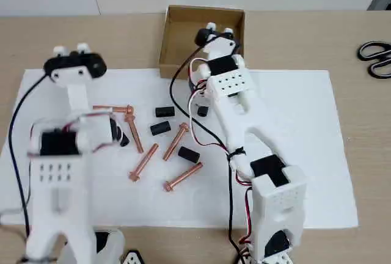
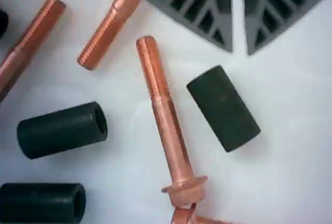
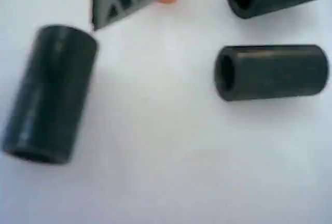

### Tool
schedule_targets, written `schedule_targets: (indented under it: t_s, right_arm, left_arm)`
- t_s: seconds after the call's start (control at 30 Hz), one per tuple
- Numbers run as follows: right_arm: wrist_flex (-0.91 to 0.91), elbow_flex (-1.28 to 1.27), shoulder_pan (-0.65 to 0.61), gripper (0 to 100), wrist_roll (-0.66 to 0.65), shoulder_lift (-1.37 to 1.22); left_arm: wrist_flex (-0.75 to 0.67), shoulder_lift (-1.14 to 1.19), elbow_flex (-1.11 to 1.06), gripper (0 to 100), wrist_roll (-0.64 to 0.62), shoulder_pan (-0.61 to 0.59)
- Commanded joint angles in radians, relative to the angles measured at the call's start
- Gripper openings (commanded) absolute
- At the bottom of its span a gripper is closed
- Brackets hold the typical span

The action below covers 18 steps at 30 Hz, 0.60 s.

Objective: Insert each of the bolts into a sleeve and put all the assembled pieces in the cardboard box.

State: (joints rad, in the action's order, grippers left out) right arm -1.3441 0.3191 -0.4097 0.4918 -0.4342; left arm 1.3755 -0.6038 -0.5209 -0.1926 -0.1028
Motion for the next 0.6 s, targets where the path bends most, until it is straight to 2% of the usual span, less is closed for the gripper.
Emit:
schedule_targets:
  t_s: [0.0,0.33,0.57]
  right_arm:
    - [0.024,0.066,-0.012,14.5,0.008,-0.021]
    - [0.041,0.158,-0.005,14.5,0.008,-0.153]
    - [0.114,0.166,-0.005,14.4,0.008,-0.216]
  left_arm:
    - [0.037,0.097,0.150,1,-0.057,-0.005]
    - [0.000,0.110,0.179,1,-0.078,-0.005]
    - [0.000,0.114,0.179,1,-0.077,-0.005]
